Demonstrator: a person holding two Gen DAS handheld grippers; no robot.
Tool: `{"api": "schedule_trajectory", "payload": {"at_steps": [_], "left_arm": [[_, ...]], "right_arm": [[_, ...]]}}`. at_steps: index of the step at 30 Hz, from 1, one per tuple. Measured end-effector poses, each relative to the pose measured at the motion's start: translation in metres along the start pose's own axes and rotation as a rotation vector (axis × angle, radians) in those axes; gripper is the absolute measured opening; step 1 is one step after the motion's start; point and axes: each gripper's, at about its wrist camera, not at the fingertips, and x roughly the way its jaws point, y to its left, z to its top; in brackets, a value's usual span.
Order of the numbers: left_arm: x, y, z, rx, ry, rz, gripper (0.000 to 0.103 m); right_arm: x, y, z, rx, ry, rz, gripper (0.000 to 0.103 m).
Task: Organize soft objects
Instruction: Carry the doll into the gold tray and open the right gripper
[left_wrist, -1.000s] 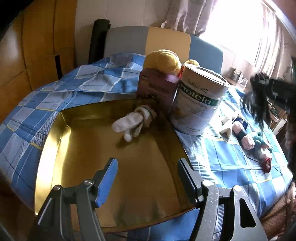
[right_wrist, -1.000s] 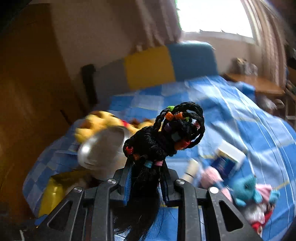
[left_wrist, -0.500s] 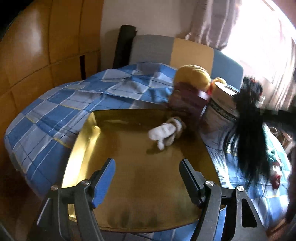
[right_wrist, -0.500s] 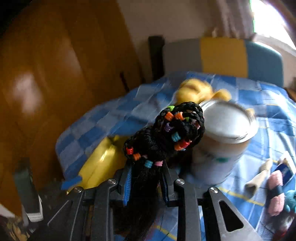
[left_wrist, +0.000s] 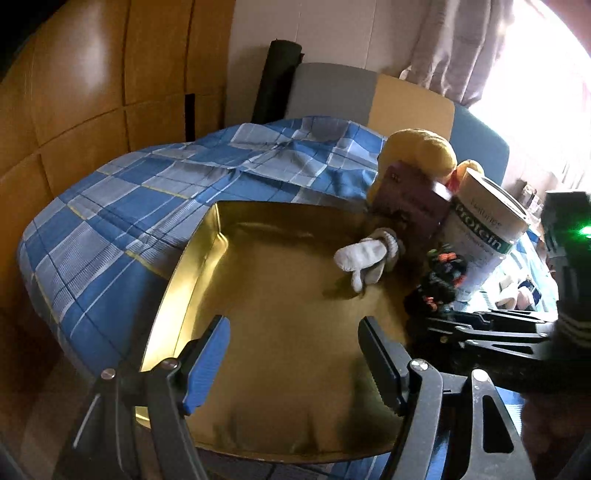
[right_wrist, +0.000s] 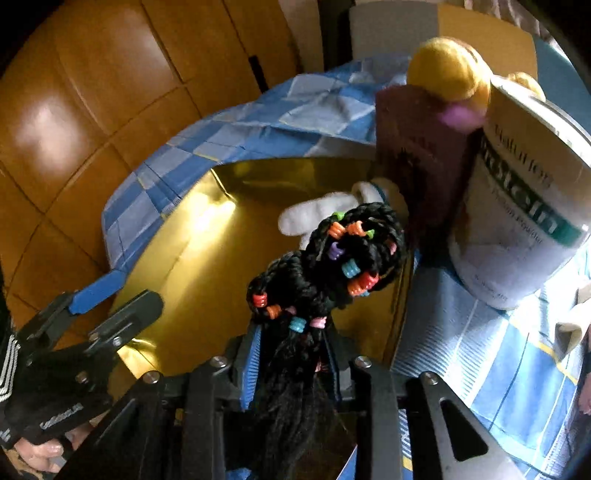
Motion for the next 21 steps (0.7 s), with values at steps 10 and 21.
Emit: {"api": "schedule_trajectory", "payload": {"at_steps": [10,21], "left_arm": [[0.001,-0.009,-0.004,0.025,0.006,-0.007,0.073],[-0.007,-0.020,-0.006,0.054,-0.009,-0.023,0.073]], "right_arm": [[-0.004,-0.011,-0.007,0.044,-0.011,-0.046,0.043],[-0.025,-0.010,-0.017,0.064,-0.105,-0.118,0.043]]}}
